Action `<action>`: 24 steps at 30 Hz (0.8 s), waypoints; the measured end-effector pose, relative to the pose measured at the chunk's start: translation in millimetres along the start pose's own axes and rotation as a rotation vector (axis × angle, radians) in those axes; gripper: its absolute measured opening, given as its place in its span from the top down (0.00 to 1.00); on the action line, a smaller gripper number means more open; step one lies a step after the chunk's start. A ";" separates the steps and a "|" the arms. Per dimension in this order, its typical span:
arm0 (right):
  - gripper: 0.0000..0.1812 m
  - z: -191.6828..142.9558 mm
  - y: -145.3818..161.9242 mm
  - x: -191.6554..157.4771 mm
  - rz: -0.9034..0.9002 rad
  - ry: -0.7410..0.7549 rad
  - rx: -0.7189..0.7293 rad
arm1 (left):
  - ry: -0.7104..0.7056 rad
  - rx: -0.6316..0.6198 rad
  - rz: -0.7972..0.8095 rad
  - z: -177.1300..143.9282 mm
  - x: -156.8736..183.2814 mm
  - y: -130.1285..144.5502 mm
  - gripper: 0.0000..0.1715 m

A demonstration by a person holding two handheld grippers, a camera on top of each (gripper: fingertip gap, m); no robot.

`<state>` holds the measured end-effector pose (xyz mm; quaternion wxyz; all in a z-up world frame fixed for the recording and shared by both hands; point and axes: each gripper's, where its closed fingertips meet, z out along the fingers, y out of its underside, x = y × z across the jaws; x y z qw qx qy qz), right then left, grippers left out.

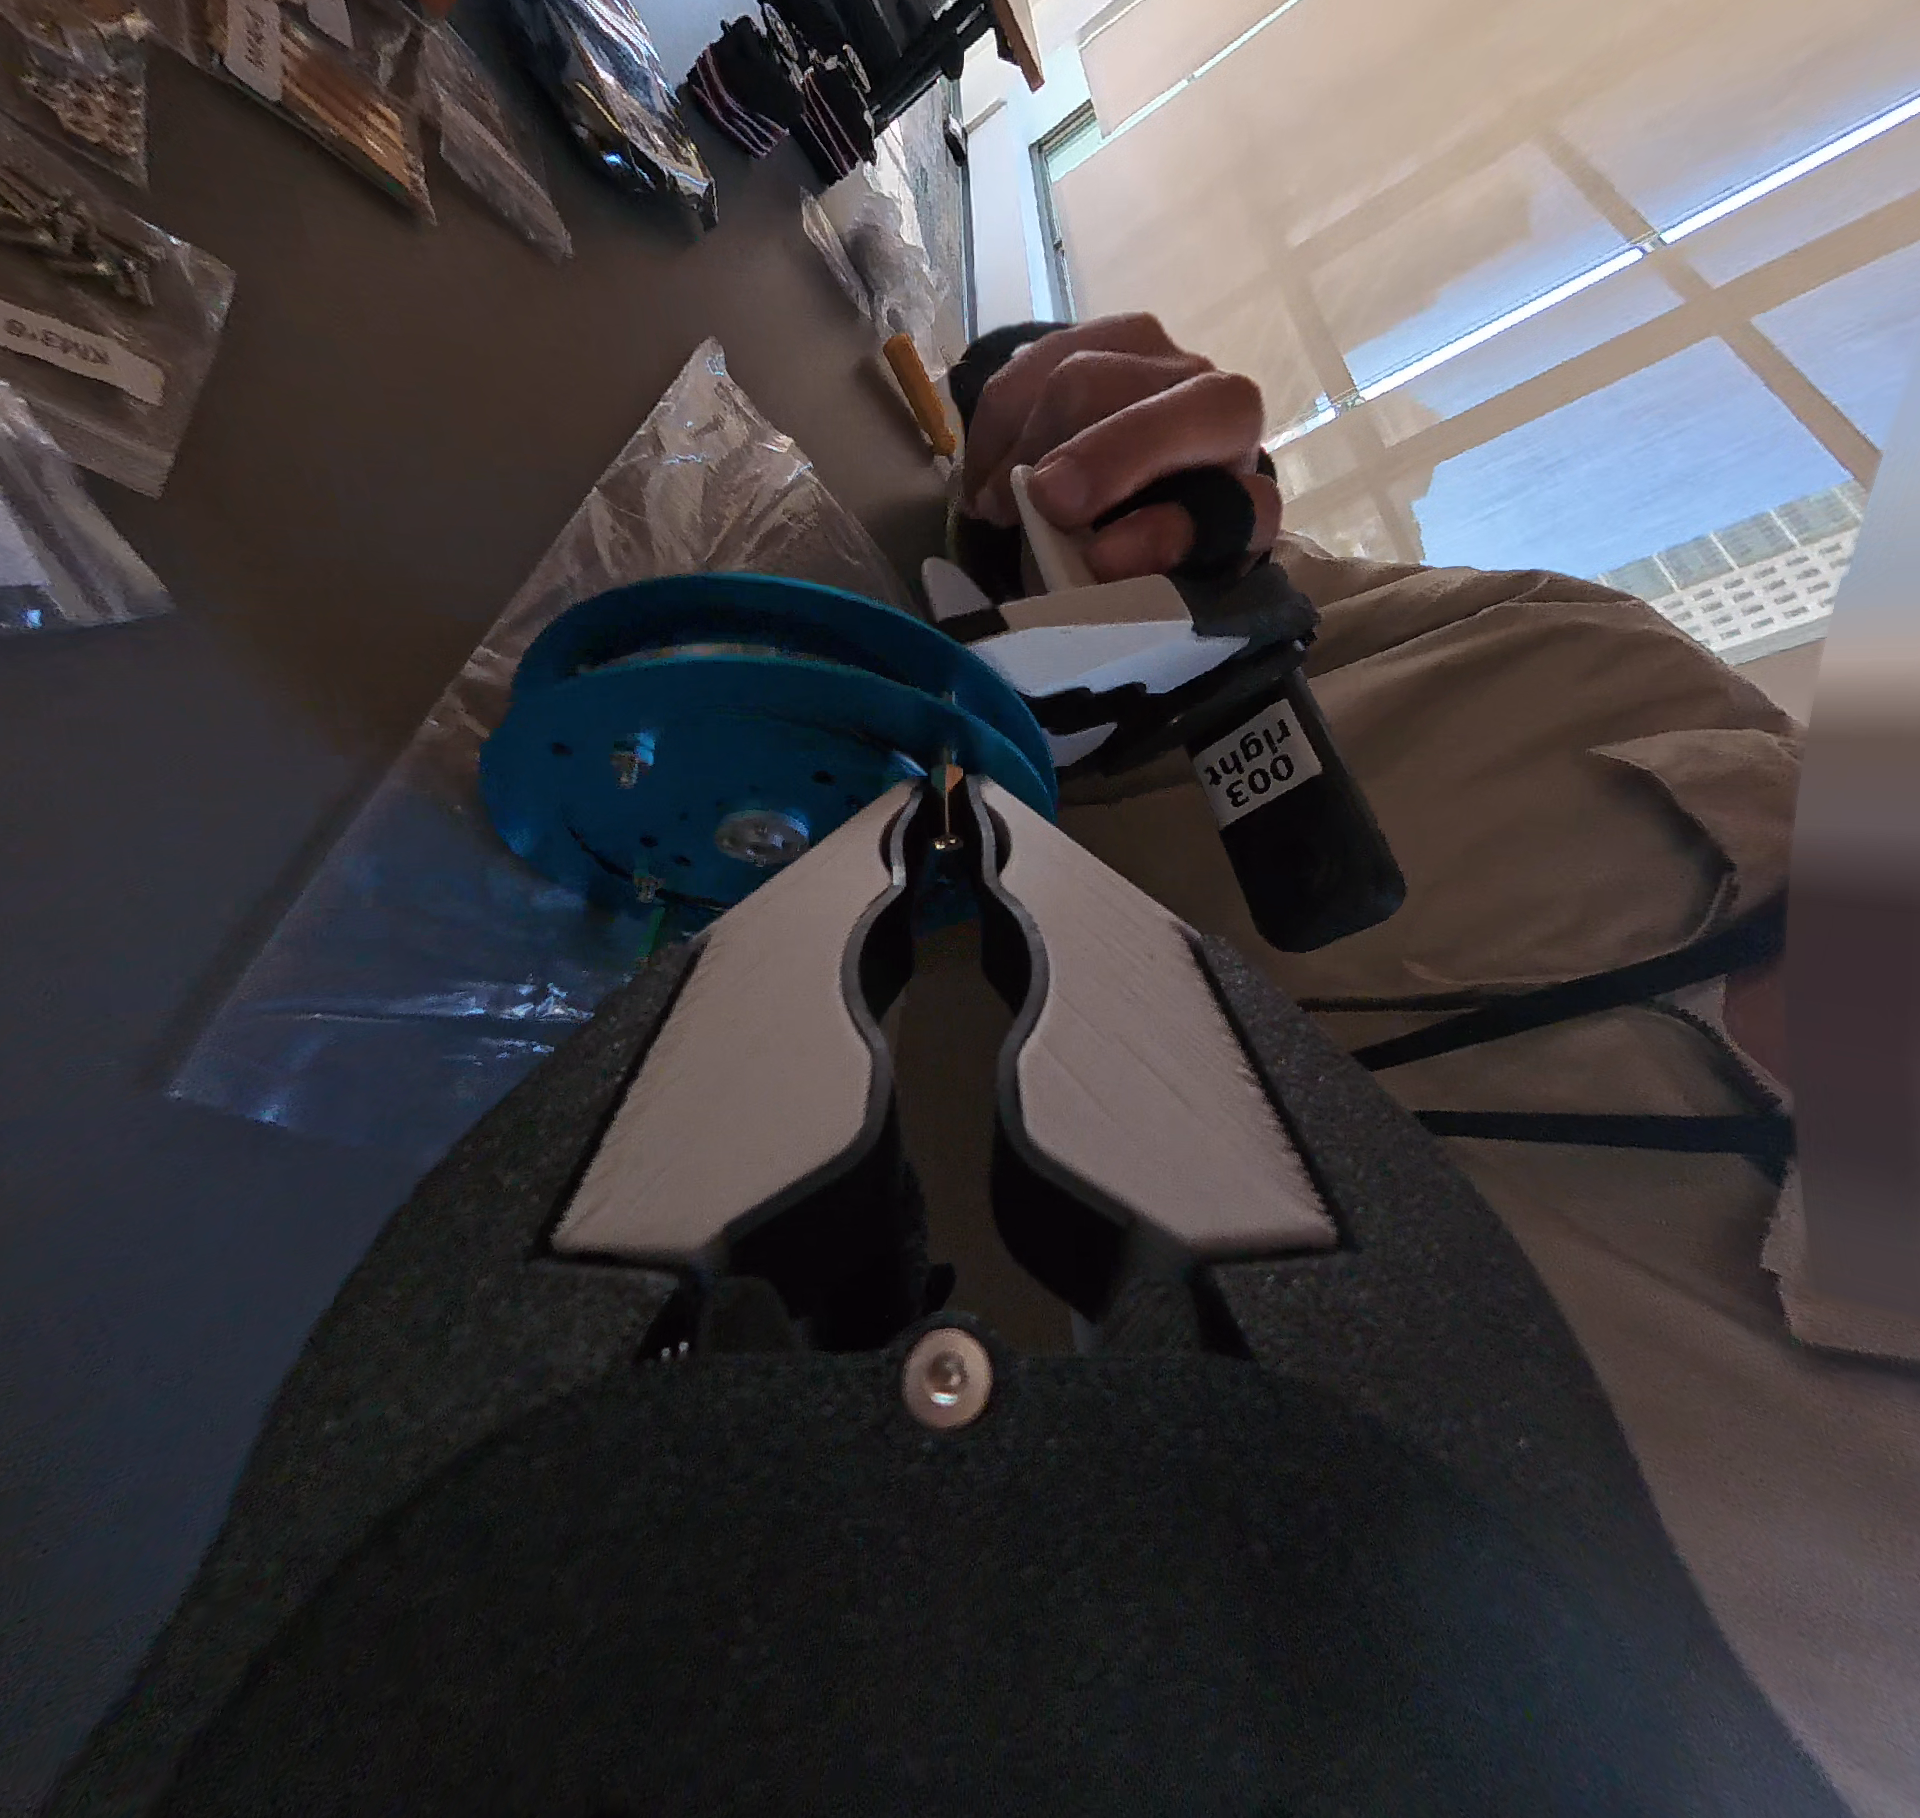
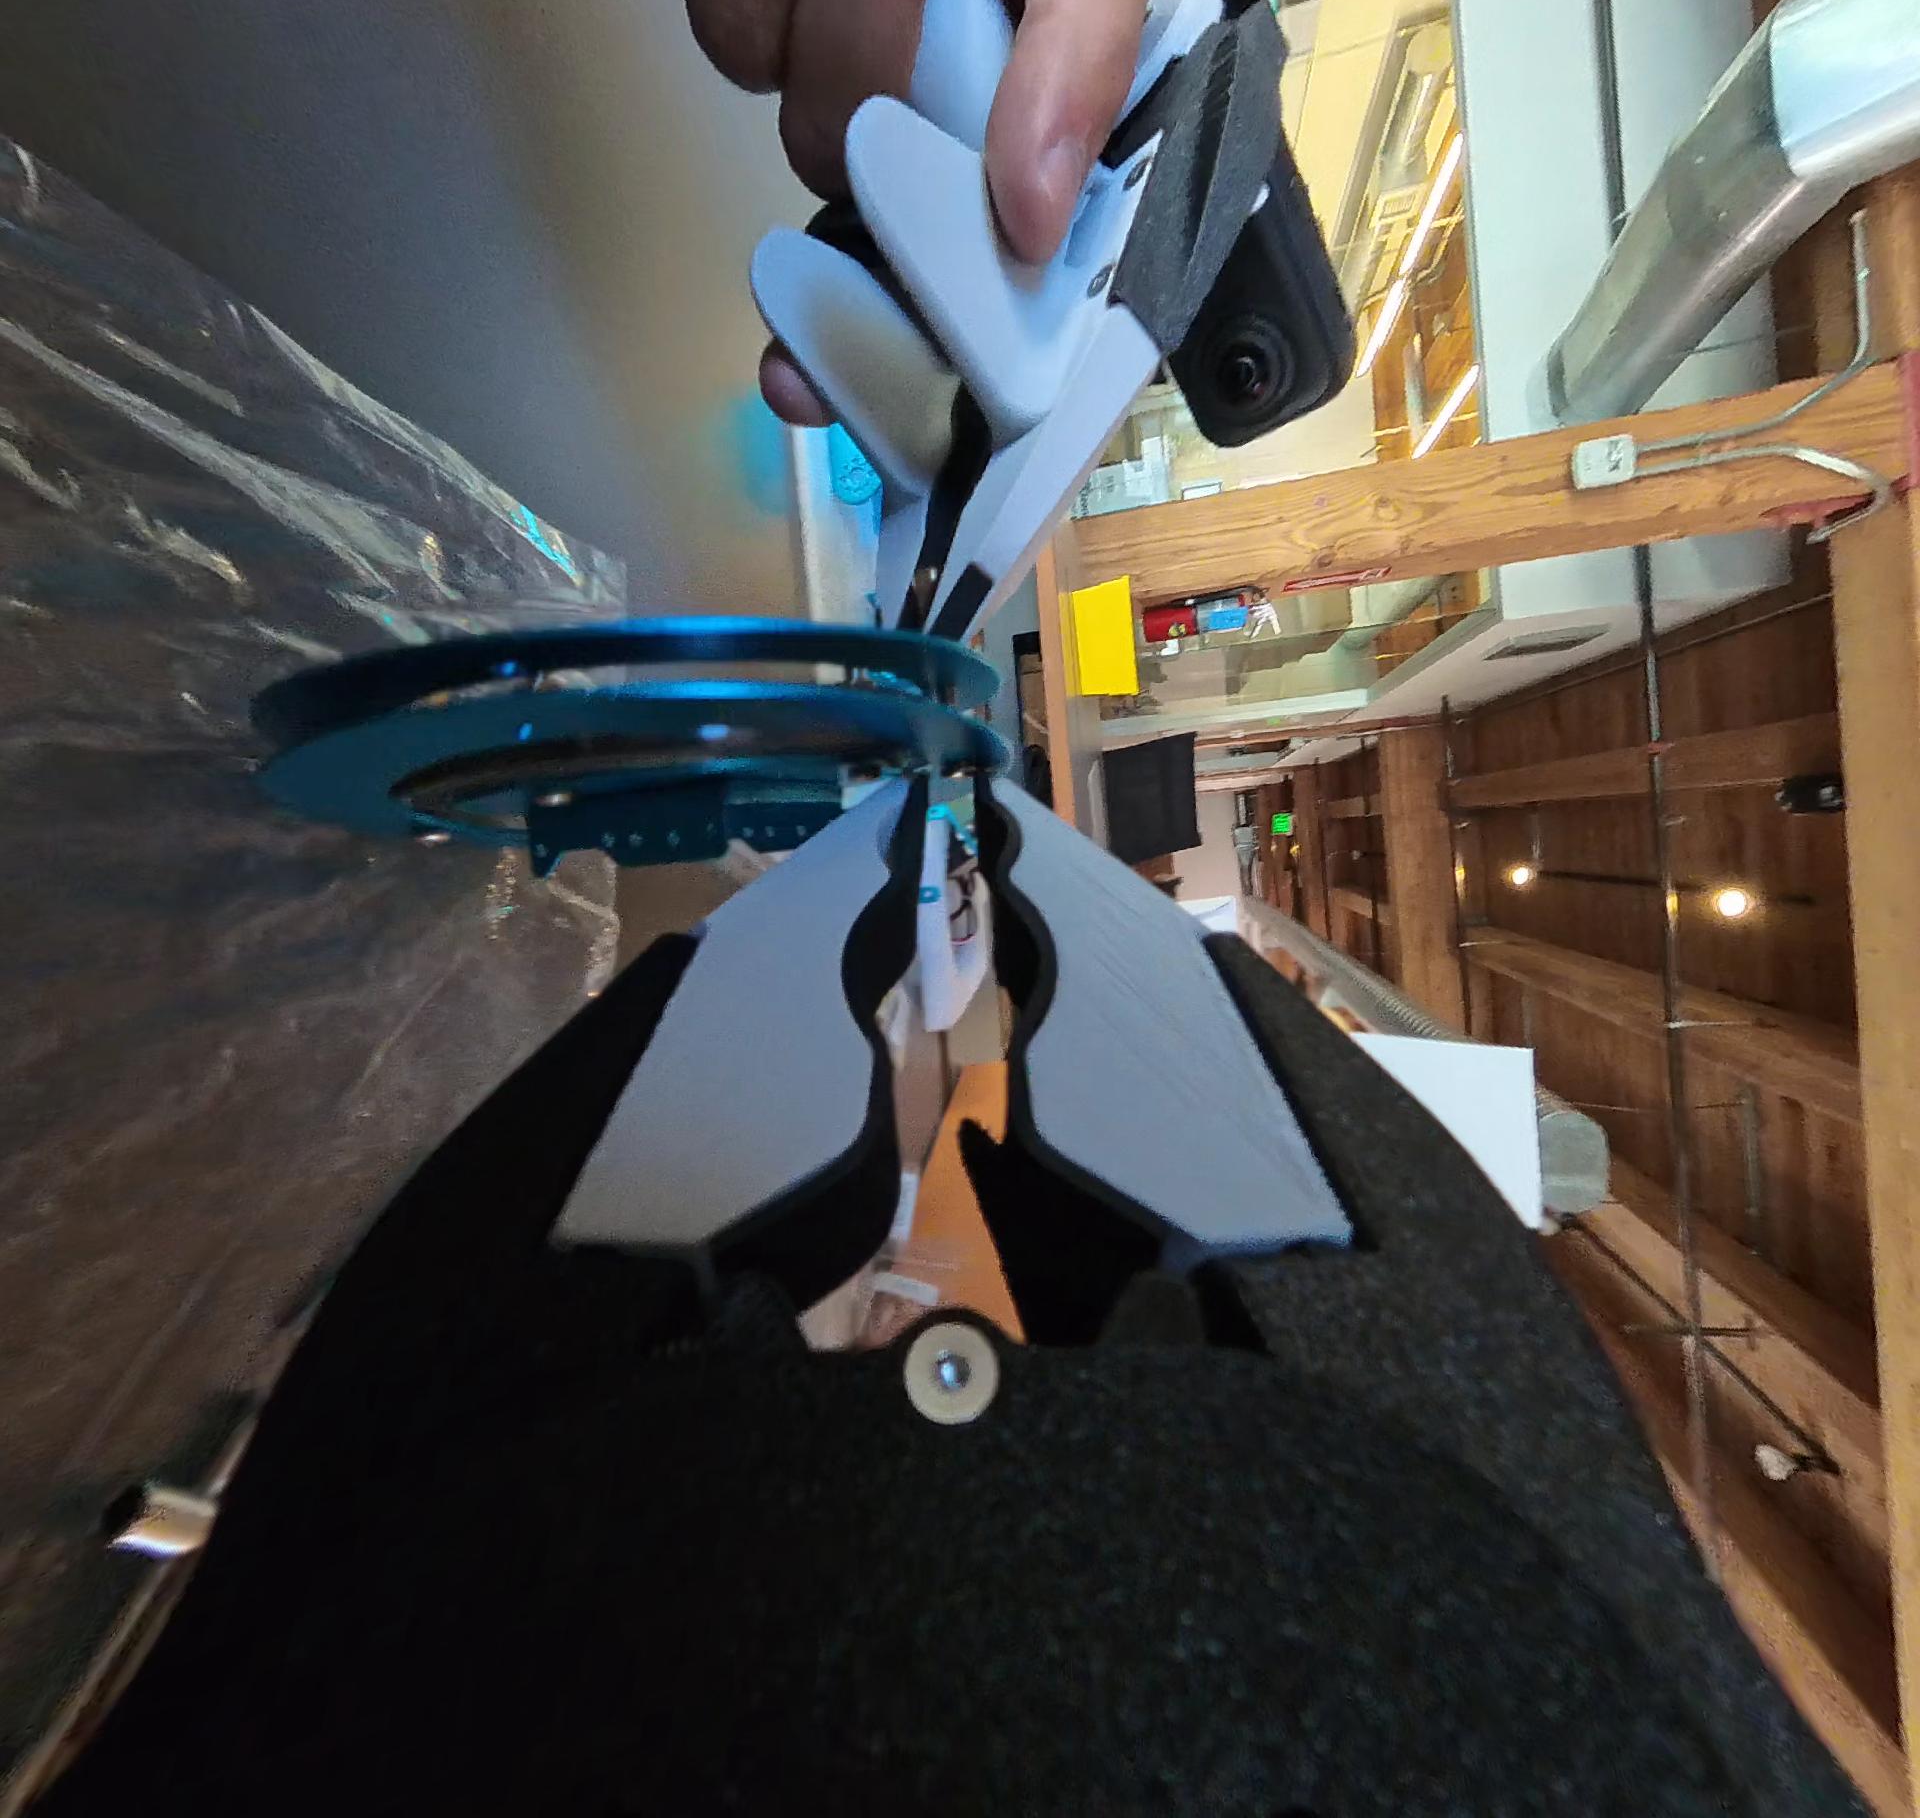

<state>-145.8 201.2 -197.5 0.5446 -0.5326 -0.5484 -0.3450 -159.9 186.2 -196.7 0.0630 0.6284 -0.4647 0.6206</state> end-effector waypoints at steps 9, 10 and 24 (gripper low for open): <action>0.98 0.1 3.3 1.5 -0.055 -0.055 -0.084 | -0.139 -0.030 0.080 6.7 -3.4 -5.2 0.98; 0.98 -1.3 3.0 0.5 -0.032 -0.114 -0.086 | -0.209 -0.062 0.177 7.5 -3.1 -3.3 0.98; 0.98 -37.2 -6.9 -14.3 0.688 -1.199 -0.093 | -0.877 -0.285 1.034 24.3 1.3 12.8 0.98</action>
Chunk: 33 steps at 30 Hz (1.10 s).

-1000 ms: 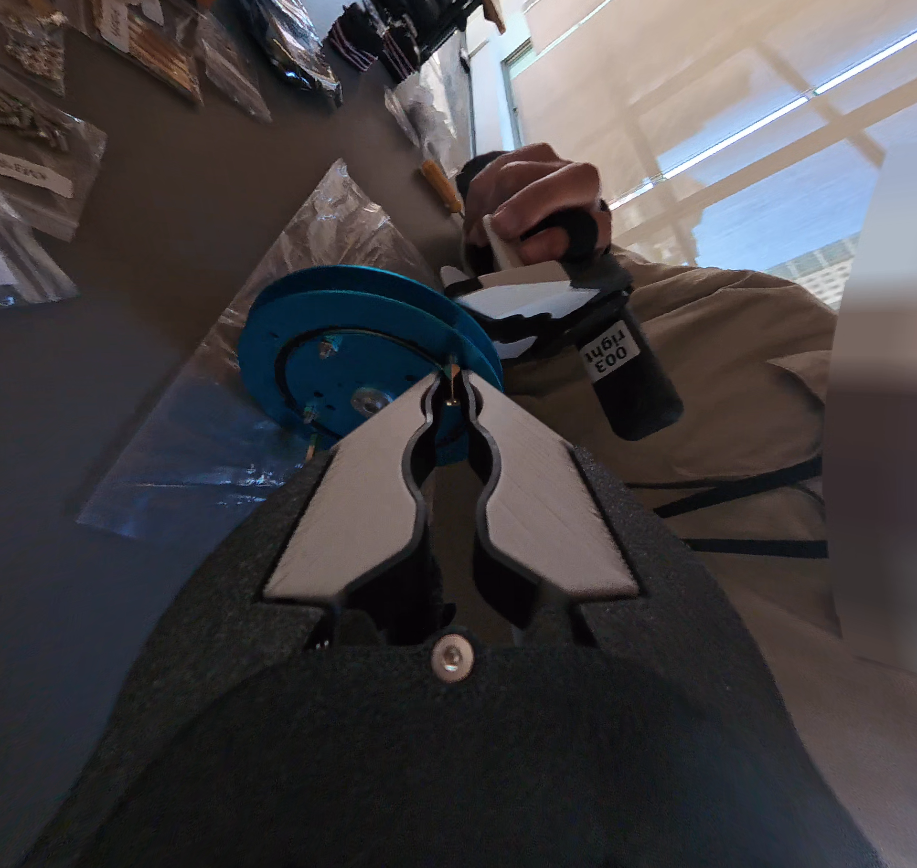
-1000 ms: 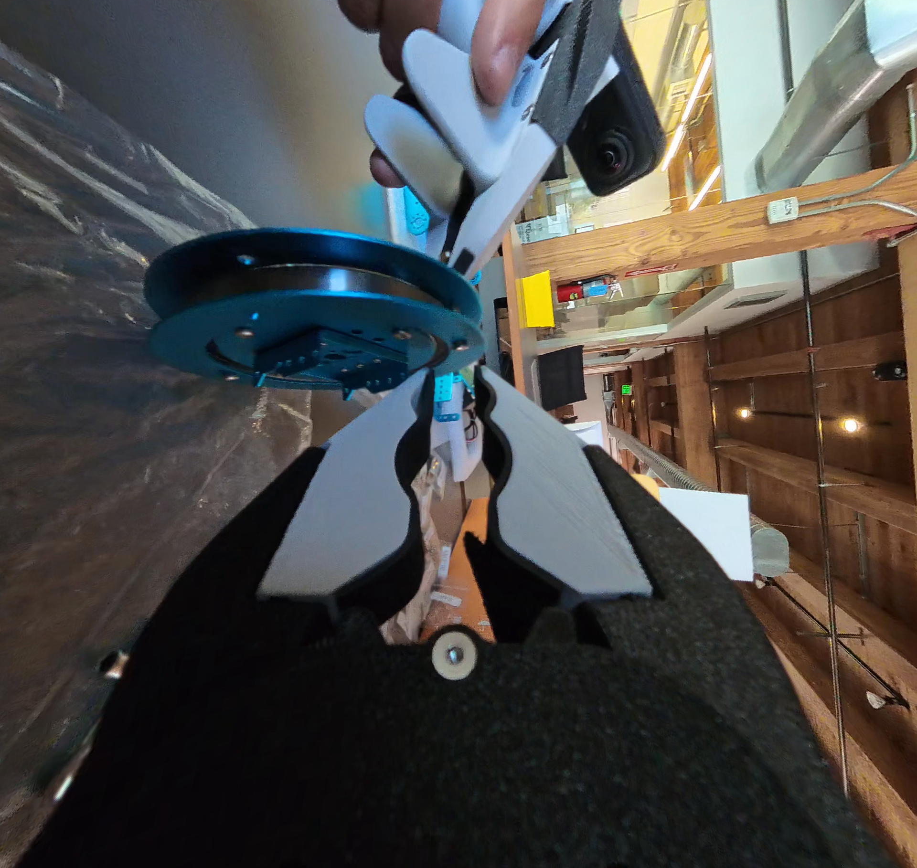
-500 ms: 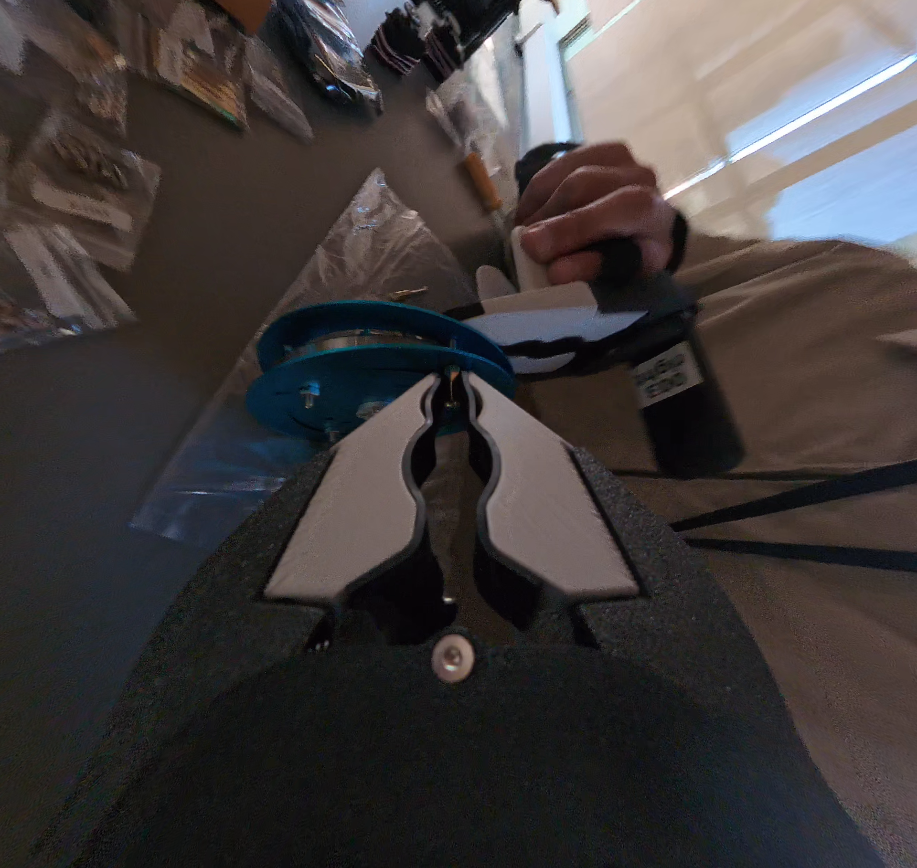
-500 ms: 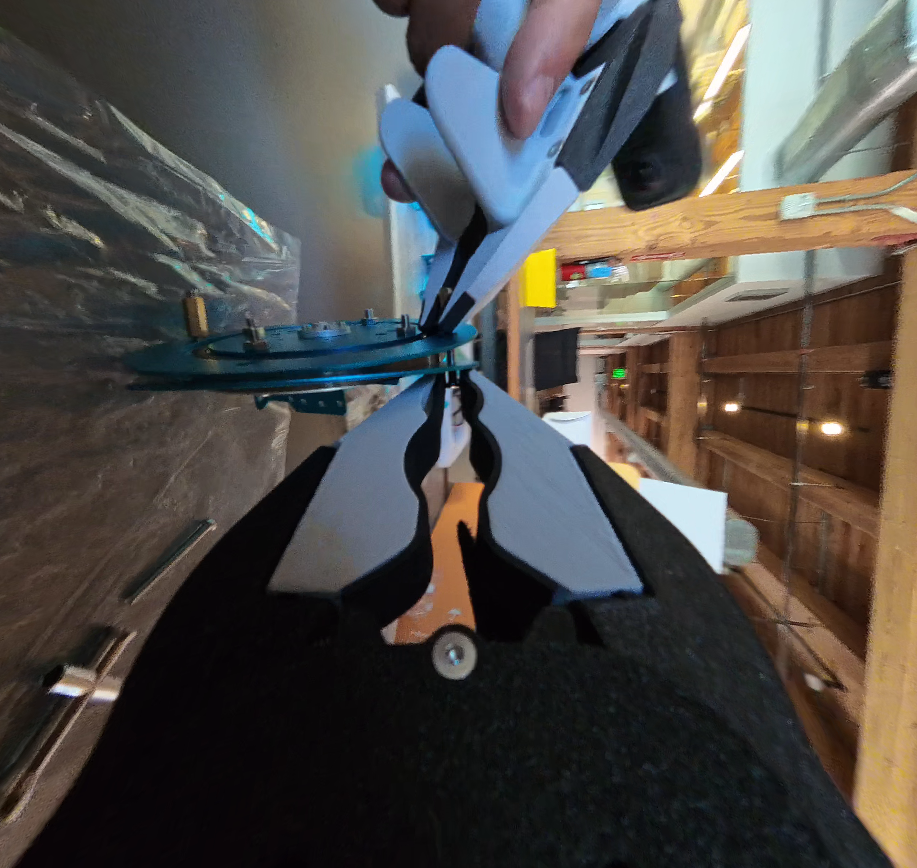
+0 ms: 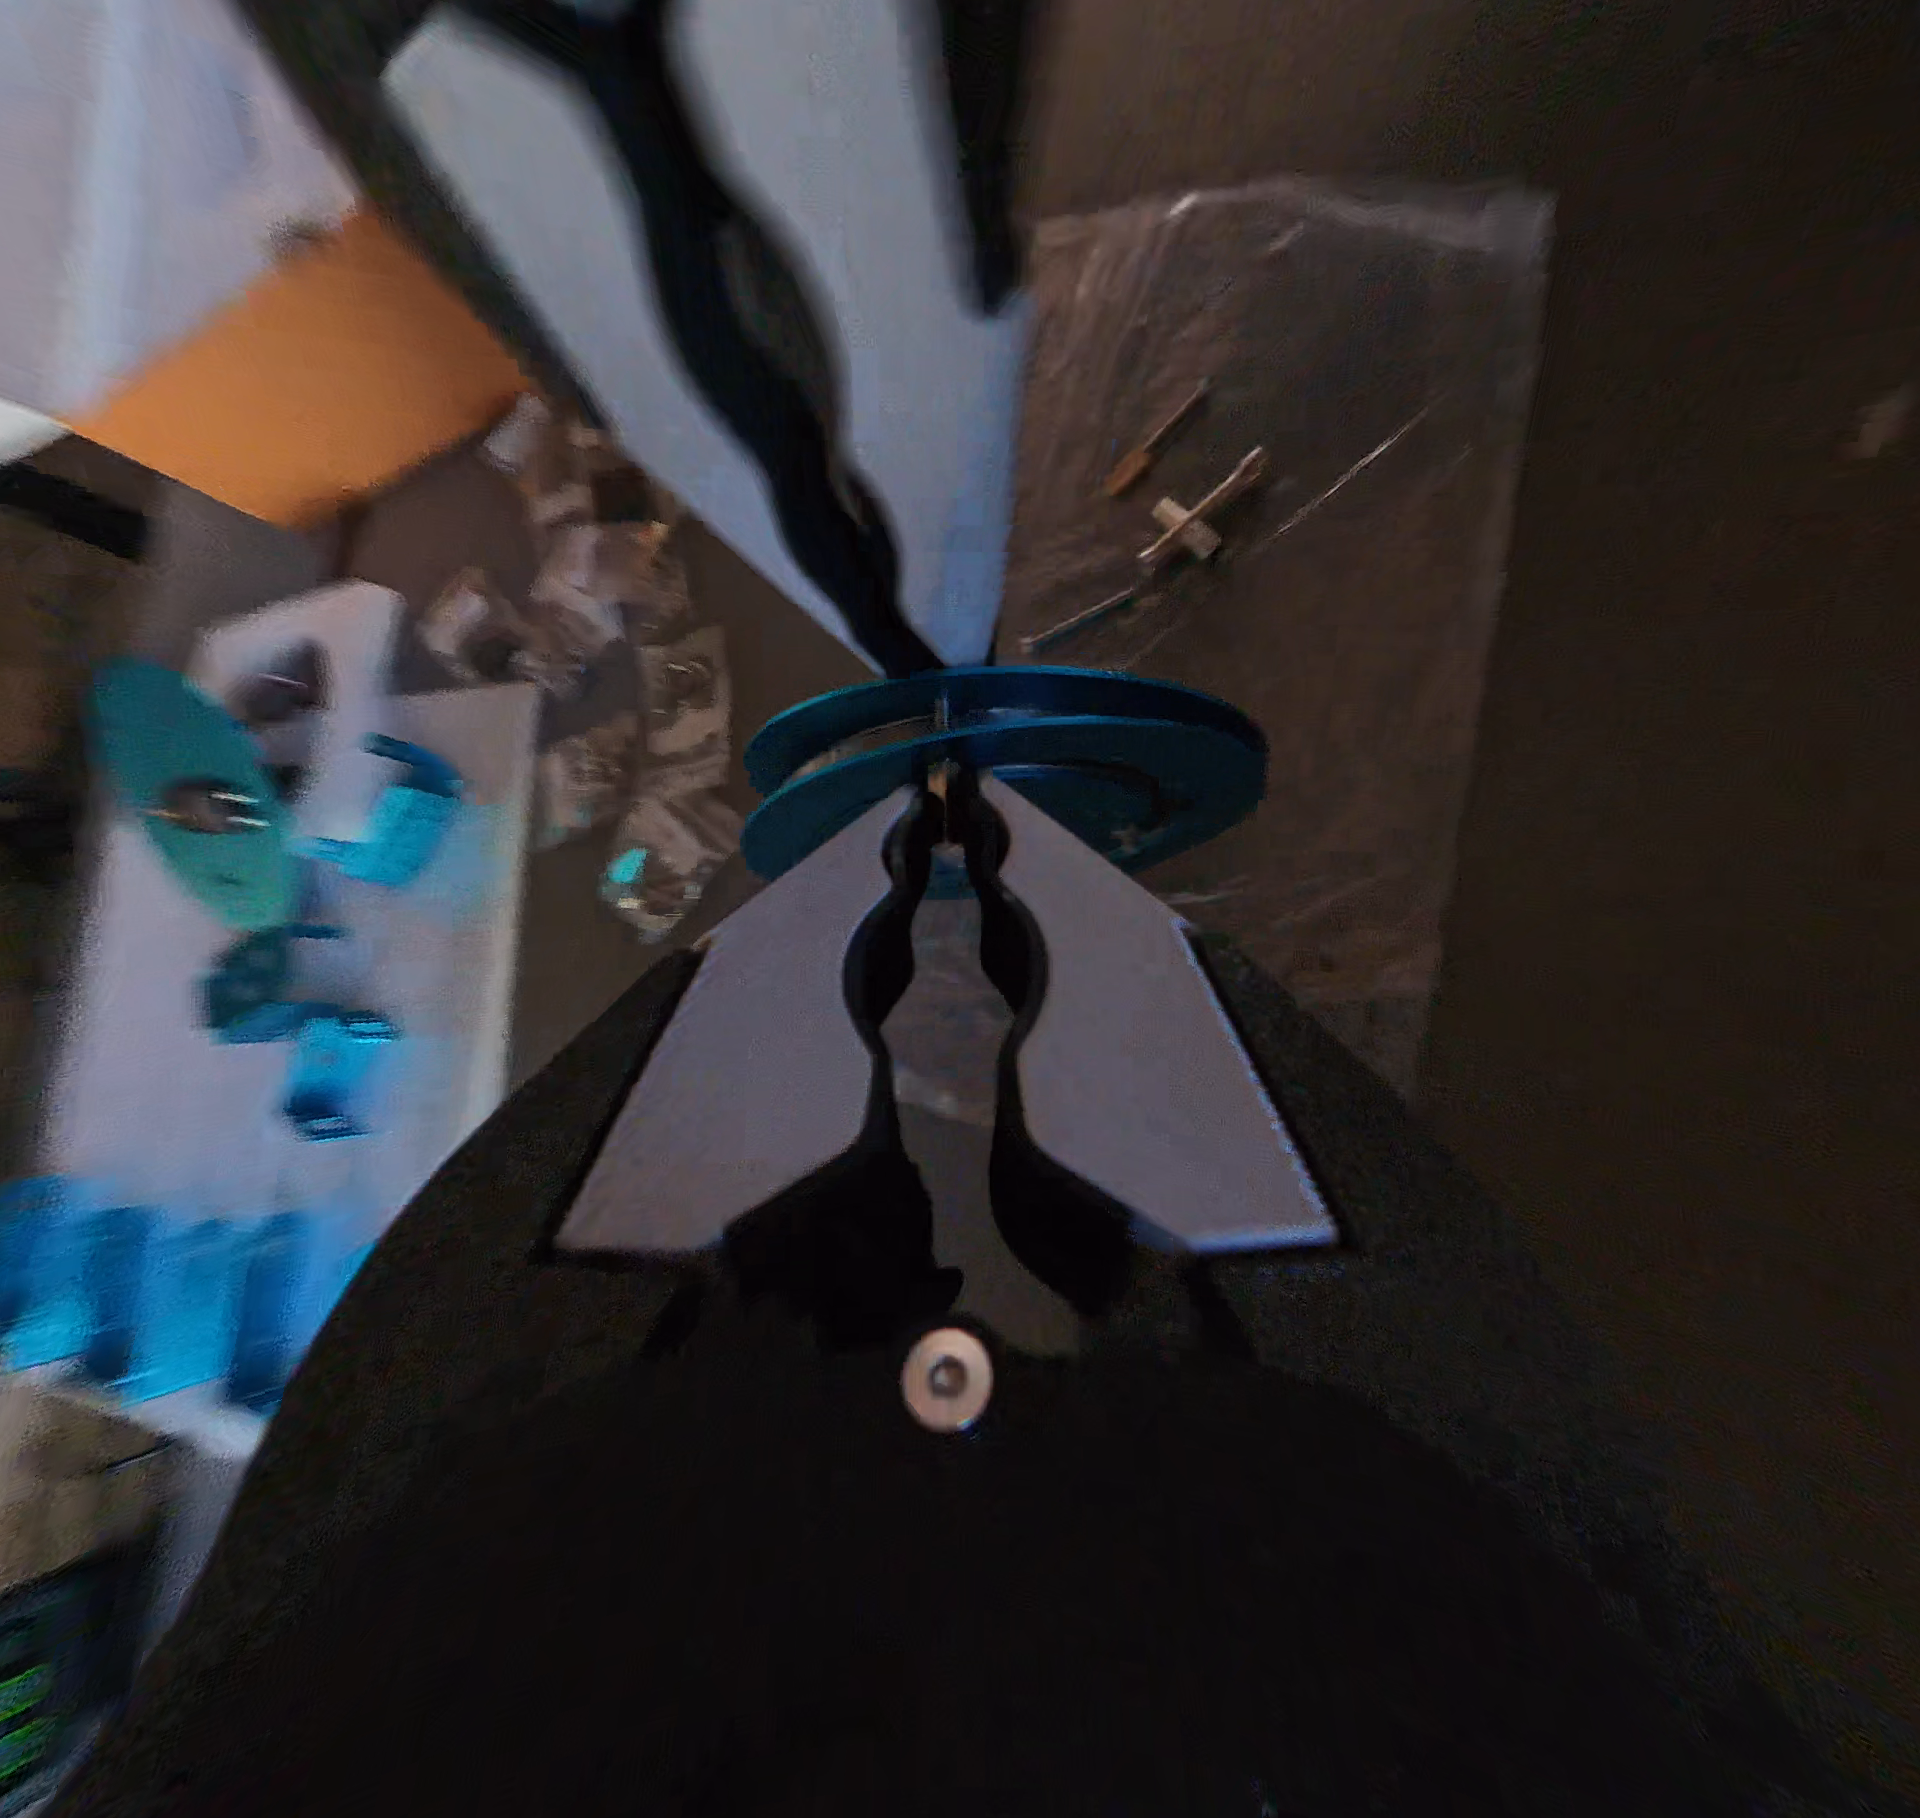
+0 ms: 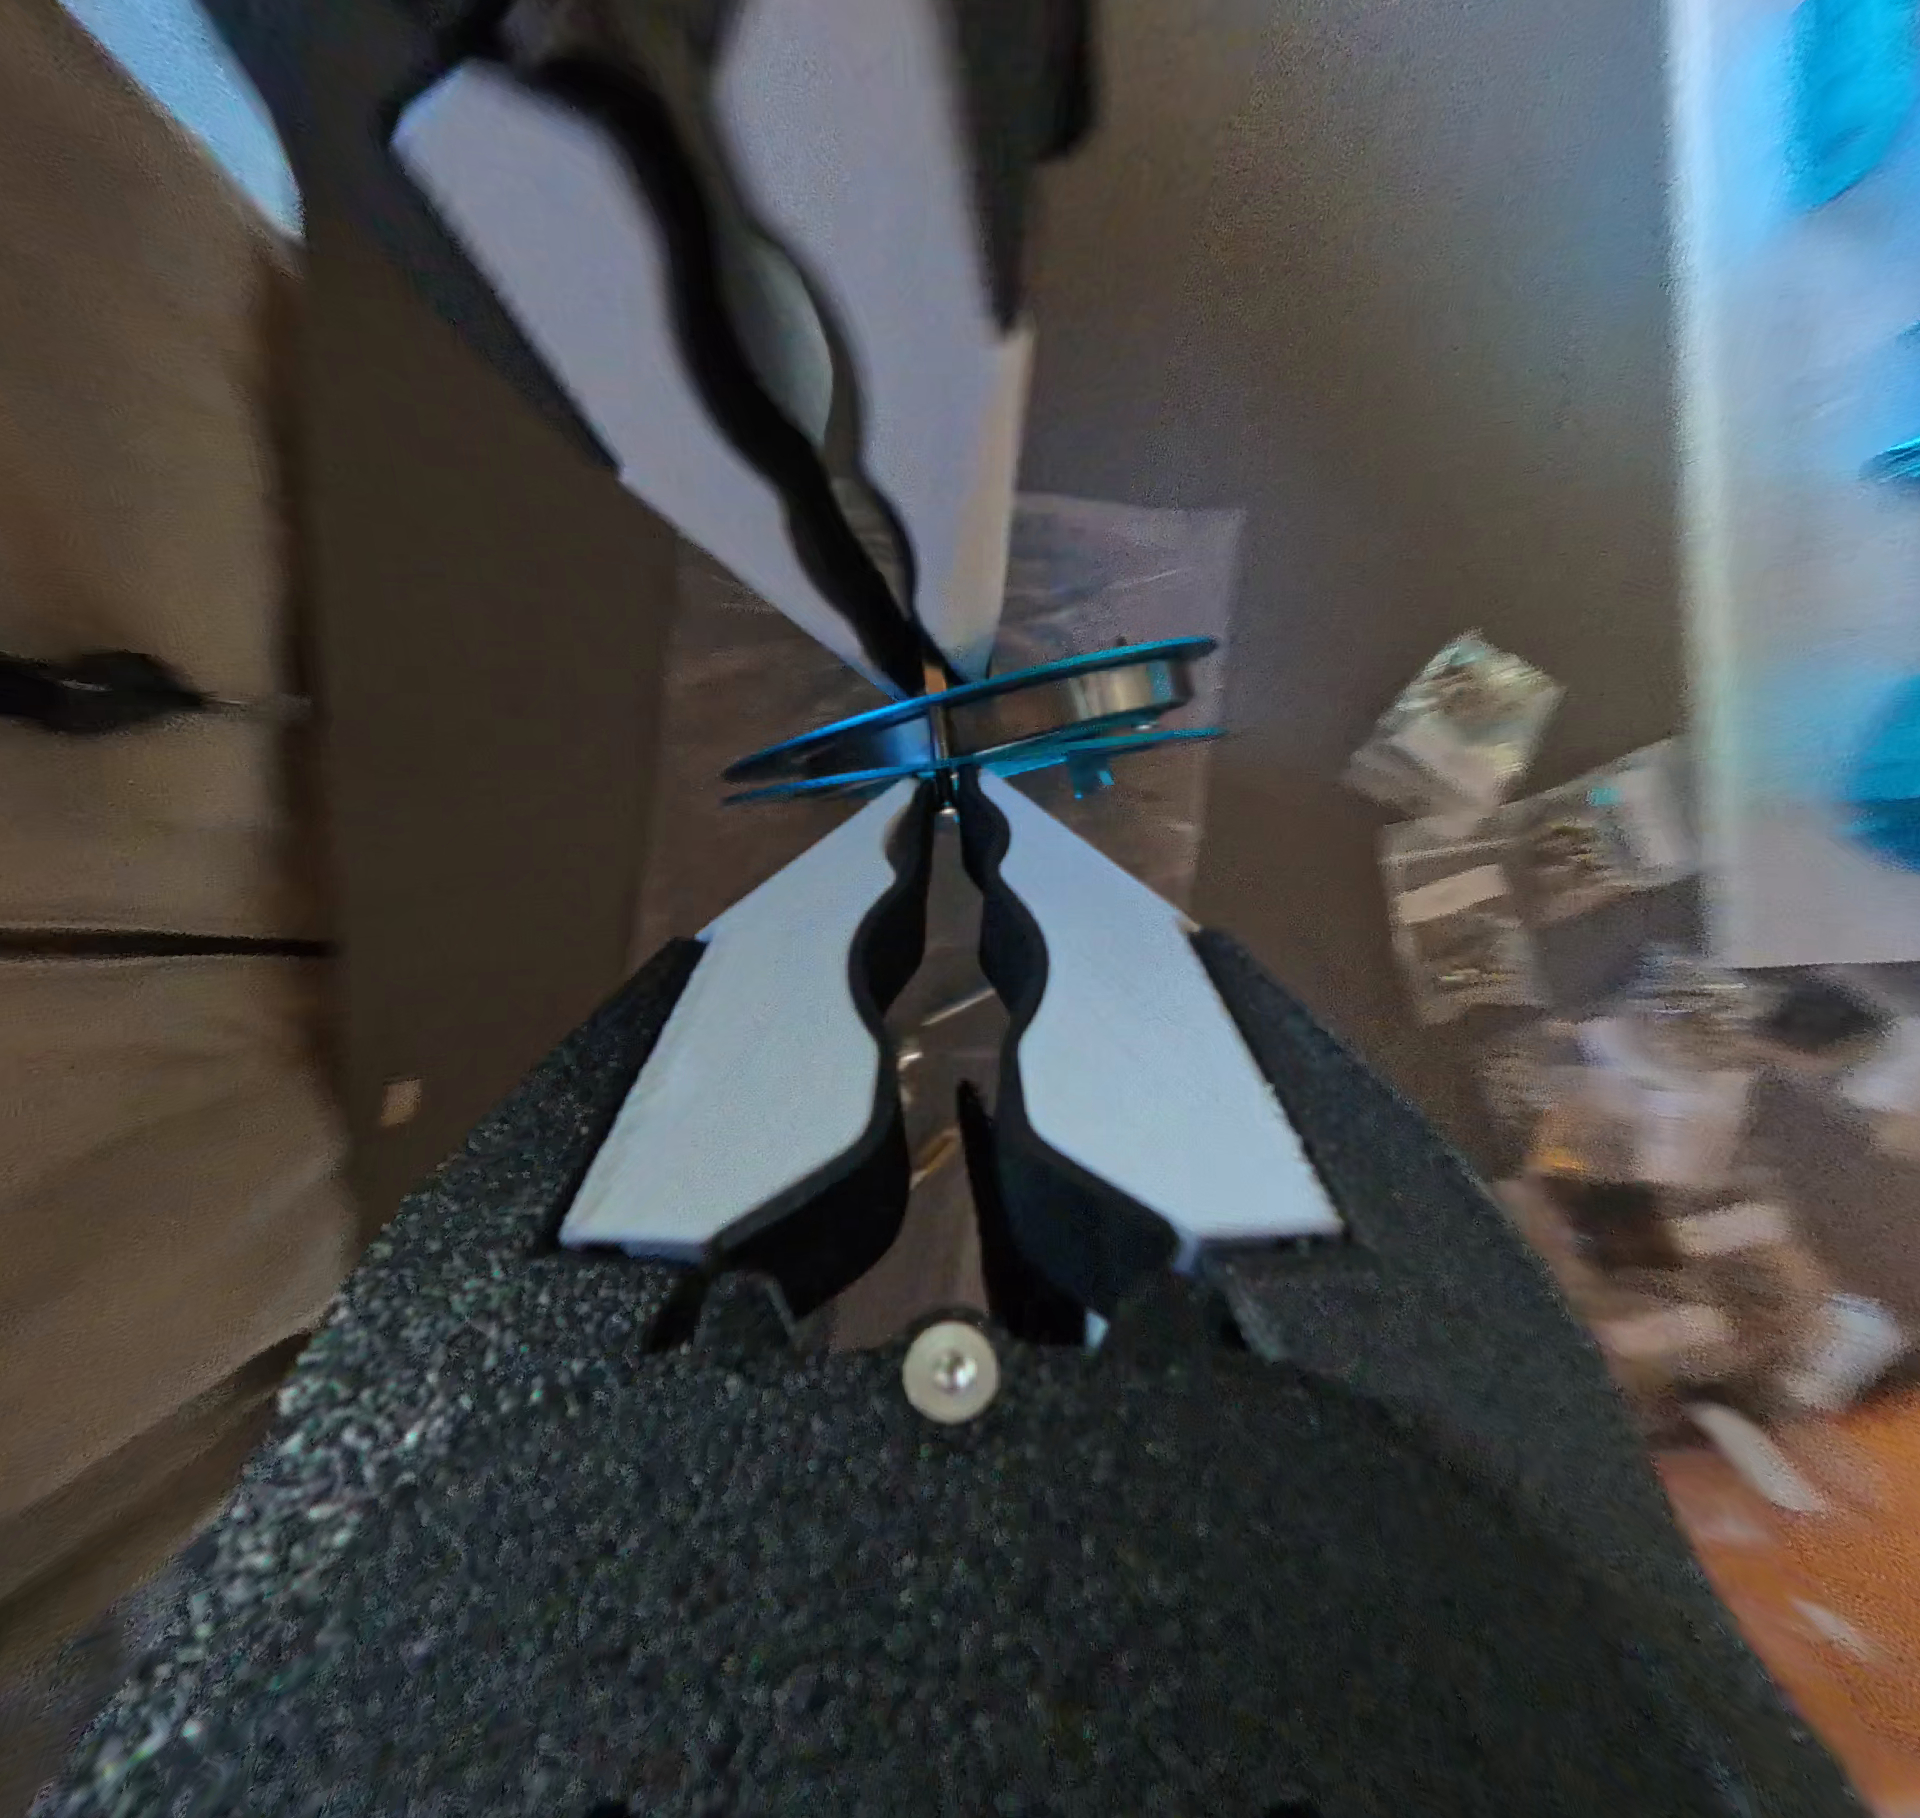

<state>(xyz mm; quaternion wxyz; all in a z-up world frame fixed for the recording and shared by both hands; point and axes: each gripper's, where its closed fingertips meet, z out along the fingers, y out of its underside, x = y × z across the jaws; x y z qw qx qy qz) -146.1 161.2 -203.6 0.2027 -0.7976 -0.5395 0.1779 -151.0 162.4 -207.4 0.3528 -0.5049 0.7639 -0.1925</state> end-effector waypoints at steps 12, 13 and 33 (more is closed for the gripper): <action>0.98 -4.1 10.8 -25.7 0.419 -0.567 -0.102 | -0.431 0.000 0.401 -0.9 11.8 -10.7 0.98; 0.97 -3.6 9.5 -22.8 0.279 -0.440 -0.068 | -0.364 0.008 0.304 -0.8 10.6 -9.3 0.98; 0.90 -1.5 -4.6 12.8 -0.781 0.968 -0.014 | 0.587 0.100 -0.709 -8.3 10.0 -4.6 0.98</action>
